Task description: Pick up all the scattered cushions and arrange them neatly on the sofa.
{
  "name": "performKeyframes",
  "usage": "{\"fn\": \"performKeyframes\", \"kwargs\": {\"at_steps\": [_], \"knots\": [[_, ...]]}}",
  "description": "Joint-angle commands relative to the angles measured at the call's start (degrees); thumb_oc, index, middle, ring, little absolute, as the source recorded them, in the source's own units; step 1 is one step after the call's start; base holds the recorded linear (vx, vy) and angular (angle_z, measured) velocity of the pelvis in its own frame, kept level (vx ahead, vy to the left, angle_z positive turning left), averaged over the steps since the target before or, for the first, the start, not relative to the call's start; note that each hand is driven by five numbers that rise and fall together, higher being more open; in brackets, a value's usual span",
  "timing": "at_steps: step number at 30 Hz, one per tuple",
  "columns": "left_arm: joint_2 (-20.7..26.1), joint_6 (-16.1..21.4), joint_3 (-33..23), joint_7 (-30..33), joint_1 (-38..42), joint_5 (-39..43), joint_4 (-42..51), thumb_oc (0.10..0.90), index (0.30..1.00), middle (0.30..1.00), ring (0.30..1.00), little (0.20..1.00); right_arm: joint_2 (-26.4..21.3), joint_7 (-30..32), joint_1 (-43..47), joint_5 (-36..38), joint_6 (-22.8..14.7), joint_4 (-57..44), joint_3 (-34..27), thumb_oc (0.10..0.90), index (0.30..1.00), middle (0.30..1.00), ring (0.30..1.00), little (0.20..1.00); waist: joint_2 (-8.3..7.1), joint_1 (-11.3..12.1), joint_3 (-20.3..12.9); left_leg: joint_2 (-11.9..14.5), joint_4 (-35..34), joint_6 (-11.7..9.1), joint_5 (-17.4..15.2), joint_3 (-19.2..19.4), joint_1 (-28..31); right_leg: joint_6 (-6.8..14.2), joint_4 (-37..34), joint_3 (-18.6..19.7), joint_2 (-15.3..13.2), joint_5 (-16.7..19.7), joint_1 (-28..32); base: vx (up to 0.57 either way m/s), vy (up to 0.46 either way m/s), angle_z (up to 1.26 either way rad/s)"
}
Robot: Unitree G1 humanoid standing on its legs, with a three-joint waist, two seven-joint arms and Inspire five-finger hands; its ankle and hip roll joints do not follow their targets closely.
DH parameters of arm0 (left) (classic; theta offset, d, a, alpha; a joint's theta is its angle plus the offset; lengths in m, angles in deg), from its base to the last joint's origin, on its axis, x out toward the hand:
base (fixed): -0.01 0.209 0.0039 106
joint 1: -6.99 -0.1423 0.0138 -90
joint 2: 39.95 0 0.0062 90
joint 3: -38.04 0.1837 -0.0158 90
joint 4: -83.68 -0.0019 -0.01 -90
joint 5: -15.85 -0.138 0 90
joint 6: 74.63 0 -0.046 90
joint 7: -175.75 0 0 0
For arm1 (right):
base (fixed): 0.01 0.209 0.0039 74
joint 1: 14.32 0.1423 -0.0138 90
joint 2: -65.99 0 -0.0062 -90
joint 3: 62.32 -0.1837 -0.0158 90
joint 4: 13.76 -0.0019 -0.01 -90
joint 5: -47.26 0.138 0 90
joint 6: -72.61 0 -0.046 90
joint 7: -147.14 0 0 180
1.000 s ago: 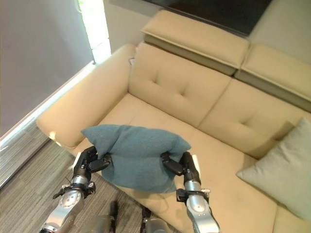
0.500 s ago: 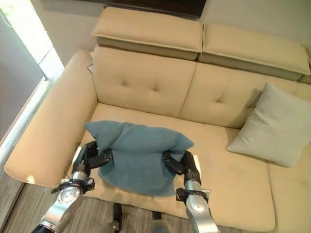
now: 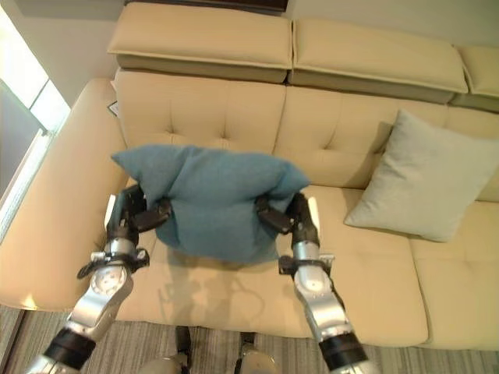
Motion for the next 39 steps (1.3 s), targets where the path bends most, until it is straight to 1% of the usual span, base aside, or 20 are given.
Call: {"fn": "performKeyframes", "kwargs": {"at_steps": [1,2,5,6,7,9,12,15,17,20,23,26,27,28,29,31,33,36,38,39], "knots": [[-1.45,11.02,7.11,-0.29,18.04,-5.32,3.83,0.4,0.3,0.3,0.3,0.3,2.8,0.67,14.01,-0.75,-8.69,-6.46,4.29,0.4,0.3,0.3,0.3,0.3,0.74,0.74,-7.26,-0.05,0.06,-1.77,-6.82,-3.55,0.54,4.99,0.3,-0.63,-1.68,-4.34,0.77,-0.07,-0.045,0.02],[-0.98,10.98,8.27,1.76,23.49,-5.82,0.71,0.4,0.3,0.3,0.3,0.3,2.38,2.19,18.36,-0.44,-8.61,-4.0,5.72,0.4,0.3,0.3,0.3,0.3,0.94,0.71,-6.98,0.12,0.06,-2.05,-6.29,-3.77,-0.61,5.04,0.3,-0.61,-1.43,-4.36,0.03,-0.08,-0.035,-0.01],[-0.6,11.08,10.67,3.61,31.57,-5.17,-5.6,0.4,0.3,0.3,0.3,0.3,1.36,4.17,25.97,0.58,-8.76,1.06,7.08,0.4,0.3,0.3,0.3,0.3,1.17,0.5,-5.72,0.42,0.06,-2.57,-5.13,-4.2,-3.49,4.94,0.3,-0.62,-1.03,-4.18,-2.16,-0.12,-0.043,-0.01],[-0.19,11.33,11.14,3.91,34.06,-4.88,-7.62,0.4,0.3,0.3,0.3,0.3,0.61,4.77,28.78,0.91,-8.82,3.09,7.33,0.4,0.3,0.3,0.3,0.3,1.22,0.42,-5.39,0.49,0.06,-2.69,-4.73,-4.39,-4.81,4.87,0.3,-0.69,-0.95,-4.04,-3.35,-0.11,-0.02,0.06],[-0.19,11.35,11.14,3.91,34.1,-4.87,-7.65,0.4,0.3,0.3,0.3,0.3,0.61,4.77,28.81,0.92,-8.84,3.12,7.33,0.4,0.3,0.3,0.3,0.3,1.23,0.41,-5.41,0.49,0.06,-2.69,-4.72,-4.4,-4.85,4.87,0.3,-0.69,-0.95,-4.03,-3.39,-0.13,-0.034,0.08],[0.58,11.39,13.33,4.52,41.91,-3.52,-14.92,0.4,0.3,0.3,0.3,0.3,-0.95,5.99,37.07,2.59,-9.05,9.62,9.09,0.4,0.3,0.3,0.3,0.3,1.4,0.13,-4.46,0.35,0.06,-3.11,-3.38,-5.23,-8.5,4.79,0.3,-0.66,-0.69,-3.24,-6.7,-0.15,-0.045,0.08],[1.69,11.27,15.04,4.68,47.55,-1.68,-21.84,0.4,0.3,0.3,0.3,0.3,-1.38,6.16,42.89,5.56,-9.11,16.19,10.75,0.4,0.3,0.3,0.3,0.3,1.42,0.07,-4.02,0.36,0.06,-3.57,-2.22,-5.58,-11.28,4.74,0.3,-0.7,-0.51,-2.46,-9.34,-0.07,-0.038,0.12],[2.59,11.13,14.78,3.98,49.08,0.52,-26.07,0.4,0.3,0.3,0.3,0.3,-2.52,6.02,46.17,7.27,-8.69,21.07,11.89,0.4,0.3,0.3,0.3,0.3,1.43,0.31,-3.67,0.3,0.06,-3.83,-1.51,-5.78,-13.07,4.77,0.3,-0.67,-0.53,-2.09,-10.9,-0.03,-0.035,-0.01],[2.77,11.11,14.42,3.7,48.5,1.26,-26.32,0.4,0.3,0.3,0.3,0.3,-2.88,5.92,46.74,7.65,-8.53,22.35,12.27,0.4,0.3,0.3,0.3,0.3,1.51,0.43,-3.53,0.38,0.06,-3.92,-1.3,-5.82,-13.42,4.75,0.3,-0.69,-0.6,-2.1,-11.24,0.0,0.0,0.0],[2.41,10.81,13.49,2.77,45.3,2.28,-25.29,0.4,0.3,0.3,0.3,0.3,-4.12,5.51,45.48,8.34,-7.66,24.88,11.78,0.4,0.3,0.3,0.3,0.3,1.68,0.87,-2.42,0.33,0.06,-4.05,-0.88,-5.98,-13.46,4.56,0.3,-0.8,-0.67,-2.5,-11.04,0.0,-0.003,0.02],[1.65,10.66,13.63,2.36,43.71,2.11,-24.62,0.4,0.3,0.3,0.3,0.3,-3.88,5.45,43.98,8.55,-7.52,25.05,11.42,0.4,0.3,0.3,0.3,0.3,1.72,0.88,-1.81,0.4,0.06,-4.16,-0.86,-5.99,-13.03,4.41,0.3,-0.77,-0.6,-2.69,-10.52,-0.02,-0.014,0.18],[0.57,9.8,14.36,1.96,43.18,1.69,-27.08,0.4,0.3,0.3,0.3,0.3,-3.25,5.76,42.4,7.93,-7.44,25.89,10.81,0.4,0.3,0.3,0.3,0.3,1.73,0.51,-0.99,0.46,0.06,-4.43,-0.53,-6.31,-13.58,4.31,0.3,-0.61,-0.61,-2.48,-11.02,-0.08,-0.018,-0.15],[0.52,9.73,14.58,1.82,43.27,1.49,-27.59,0.43,0.345,0.345,0.345,0.345,-3.21,5.94,42.25,7.46,-7.38,26.21,10.78,0.4,0.3,0.3,0.3,0.3,1.77,0.39,-0.88,0.5,0.06,-4.51,-0.46,-6.35,-13.8,4.29,0.3,-0.6,-0.63,-2.45,-11.25,-0.06,-0.009,0.1],[0.54,9.64,14.69,1.86,43.35,1.22,-28.0,0.704,0.756,0.756,0.756,0.756,-3.13,6.64,42.11,6.49,-7.34,26.72,10.63,0.56,0.54,0.54,0.54,0.54,1.79,0.26,-0.75,0.51,0.06,-4.54,-0.44,-6.33,-14.02,4.3,0.3,-0.58,-0.64,-2.41,-11.47,-0.05,-0.006,0.05],[0.4,9.51,14.89,1.76,43.6,1.18,-28.58,0.8,0.9,0.9,0.9,0.9,-3.19,7.47,42.21,5.38,-7.28,27.37,10.63,0.8,0.9,0.9,0.9,0.9,1.78,0.2,-0.72,0.53,0.06,-4.59,-0.37,-6.3,-14.18,4.31,0.3,-0.56,-0.64,-2.38,-11.63,-0.06,-0.007,0.03],[0.39,9.5,15.07,1.9,44.08,1.04,-29.17,0.8,0.9,0.9,0.9,0.9,-3.44,8.72,42.66,3.48,-7.0,28.02,10.86,0.8,0.9,0.9,0.9,0.9,1.78,0.13,-0.69,0.55,0.06,-4.66,-0.27,-6.33,-14.43,4.33,0.3,-0.57,-0.6,-2.34,-11.85,-0.05,-0.008,0.02],[1.23,9.97,14.19,2.46,44.37,0.92,-28.56,0.8,0.9,0.9,0.9,0.9,-5.71,12.09,43.68,-0.9,-5.7,29.95,10.42,0.8,0.9,0.9,0.9,0.9,1.87,0.19,-0.15,0.66,0.06,-4.73,-0.41,-6.3,-14.26,4.39,0.3,-0.75,-0.49,-2.51,-11.55,-0.04,-0.013,-0.01],[2.29,9.76,13.14,2.82,43.46,0.83,-28.32,0.8,0.9,0.9,0.9,0.9,-8.52,14.8,43.14,-3.84,-3.14,32.22,8.88,0.8,0.9,0.9,0.9,0.9,1.91,0.24,-0.04,0.7,0.06,-4.73,-0.55,-6.34,-13.83,4.41,0.3,-0.97,-0.52,-2.7,-10.99,-0.01,-0.004,-0.01],[2.55,9.61,12.79,2.88,43.19,0.86,-28.57,0.8,0.9,0.9,0.9,0.9,-9.32,15.54,43.1,-4.22,-2.55,33.27,8.32,0.8,0.9,0.9,0.9,0.9,1.91,0.27,-0.08,0.68,0.06,-4.71,-0.62,-6.32,-13.62,4.38,0.3,-0.95,-0.53,-2.76,-10.74,0.0,0.0,0.0],[3.87,9.05,11.16,2.91,42.51,1.97,-30.19,0.8,0.9,0.9,0.9,0.9,-12.1,16.95,42.64,-3.93,-0.87,35.9,6.19,0.8,0.9,0.9,0.9,0.9,1.92,0.25,-0.36,0.59,0.06,-4.68,-0.55,-6.38,-13.11,4.27,0.3,-1.03,-0.55,-2.83,-10.27,0.0,0.0,0.0]]}}
